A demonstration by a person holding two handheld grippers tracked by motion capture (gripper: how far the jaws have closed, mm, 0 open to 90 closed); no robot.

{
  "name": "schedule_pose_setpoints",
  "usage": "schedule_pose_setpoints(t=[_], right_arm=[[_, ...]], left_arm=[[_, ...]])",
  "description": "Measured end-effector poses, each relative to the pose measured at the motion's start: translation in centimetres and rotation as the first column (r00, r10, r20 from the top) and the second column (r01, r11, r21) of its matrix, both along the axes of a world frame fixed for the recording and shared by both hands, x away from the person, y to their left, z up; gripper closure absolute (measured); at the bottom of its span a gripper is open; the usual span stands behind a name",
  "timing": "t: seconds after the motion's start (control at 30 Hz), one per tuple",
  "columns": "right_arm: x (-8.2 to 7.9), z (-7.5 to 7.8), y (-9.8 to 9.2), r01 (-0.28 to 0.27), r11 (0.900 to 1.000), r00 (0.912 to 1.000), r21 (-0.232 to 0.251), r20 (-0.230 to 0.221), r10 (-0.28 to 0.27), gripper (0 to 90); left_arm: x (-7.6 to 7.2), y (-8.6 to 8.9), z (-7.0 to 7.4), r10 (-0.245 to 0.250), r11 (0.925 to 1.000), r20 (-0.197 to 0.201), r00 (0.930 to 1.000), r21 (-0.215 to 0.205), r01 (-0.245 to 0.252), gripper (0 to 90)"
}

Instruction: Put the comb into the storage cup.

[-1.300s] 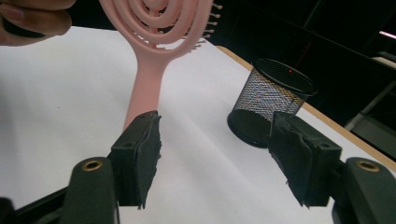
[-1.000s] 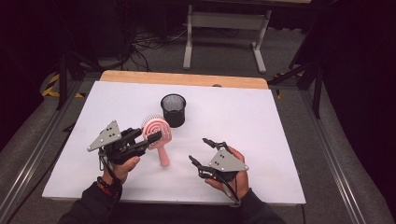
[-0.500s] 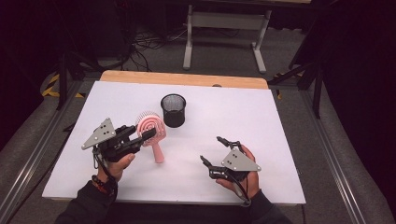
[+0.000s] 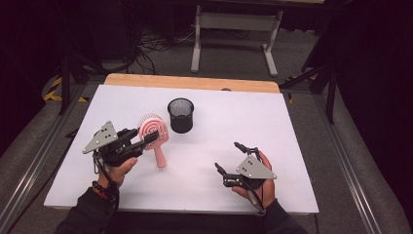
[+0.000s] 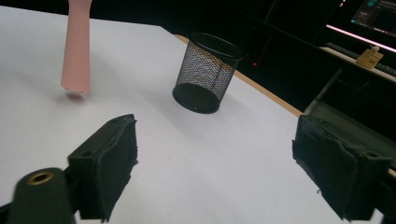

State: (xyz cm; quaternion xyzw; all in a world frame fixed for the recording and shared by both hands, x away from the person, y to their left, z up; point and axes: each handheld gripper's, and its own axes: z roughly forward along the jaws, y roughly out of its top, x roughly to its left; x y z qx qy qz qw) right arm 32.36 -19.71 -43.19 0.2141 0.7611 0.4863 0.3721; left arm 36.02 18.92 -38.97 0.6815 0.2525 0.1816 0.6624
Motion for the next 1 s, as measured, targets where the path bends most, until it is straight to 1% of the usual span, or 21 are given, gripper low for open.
schedule_pose_setpoints(t=[0.07,0.13,0.23,0.27,0.33,0.4,0.47,0.53,0.6,0.63,0.7,0.77,0.8,0.9,1.0], right_arm=[[0.0,0.0,-0.2,0.002,1.0,1.0,0.003,-0.003,-0.002,12.6],[-0.1,-0.1,-0.4,-0.001,1.0,1.0,0.009,-0.006,0.001,11.2],[-0.1,-0.3,-0.6,0.005,1.0,1.0,0.008,-0.007,-0.005,10.2],[-0.1,-0.3,-0.7,0.017,1.0,0.9998,0.002,-0.01,-0.016,10.2],[-0.1,-0.3,-0.9,0.021,1.0,0.9997,0.008,-0.01,-0.021,10.0],[-0.1,-0.3,-1.0,0.022,1.0,0.9997,0.01,-0.013,-0.022,9.8],[-0.1,-0.4,-1.2,0.024,1.0,0.9996,0.01,-0.013,-0.024,9.5],[-0.1,-0.5,-1.4,0.027,1.0,0.9995,0.007,-0.018,-0.027,9.4],[-0.1,-0.5,-1.7,0.03,0.999,0.9993,0.016,-0.024,-0.029,9.9],[-0.1,-0.5,-1.7,0.033,0.999,0.9992,0.031,-0.024,-0.032,10.0],[-0.1,-0.5,-1.7,0.032,0.999,0.9992,0.032,-0.024,-0.031,10.0],[-0.1,-0.5,-1.6,0.03,0.999,0.9994,0.019,-0.019,-0.03,10.0],[-0.1,-0.5,-1.5,0.024,1.0,0.9995,0.019,-0.022,-0.024,9.9],[0.0,-0.6,-1.6,0.025,0.999,0.9994,0.021,-0.023,-0.024,9.9],[0.0,-0.5,-1.7,0.026,0.999,0.9993,0.029,-0.027,-0.025,9.9]], left_arm=[[0.0,0.1,0.1,0.004,1.0,0.004,1.0,0.008,-0.004,63.3],[0.0,0.2,0.2,0.008,0.9998,0.019,0.9998,0.015,-0.008,63.3],[0.0,0.2,0.3,0.01,0.9997,0.021,0.9997,0.024,-0.011,63.3],[0.0,0.2,0.6,0.02,0.9987,0.04,0.999,0.046,-0.022,63.3],[0.1,0.2,0.8,0.029,0.9967,0.049,0.9984,0.075,-0.033,63.3],[0.2,0.2,0.9,0.026,0.9958,0.053,0.9983,0.086,-0.03,63.3],[0.1,0.2,1.0,0.028,0.996,0.056,0.998,0.084,-0.033,63.3],[0.2,0.2,1.1,0.026,0.9946,0.057,0.998,0.099,-0.032,63.3],[0.2,0.2,1.5,0.028,0.9946,0.063,0.9976,0.099,-0.034,63.3],[0.2,0.2,1.7,0.026,0.9951,0.068,0.9974,0.094,-0.032,63.3],[0.3,0.3,2.2,0.02,0.9959,0.07,0.9973,0.086,-0.026,63.3],[0.5,0.1,2.5,0.02,0.9958,0.08,0.9966,0.088,-0.027,63.3],[0.5,0.1,2.6,0.018,0.995,0.08,0.9966,0.096,-0.026,63.3],[0.9,0.1,3.1,0.017,0.9947,0.082,0.9965,0.1,-0.025,63.3],[1.2,0.0,3.7,0.02,0.9952,0.083,0.9963,0.094,-0.028,63.3]])
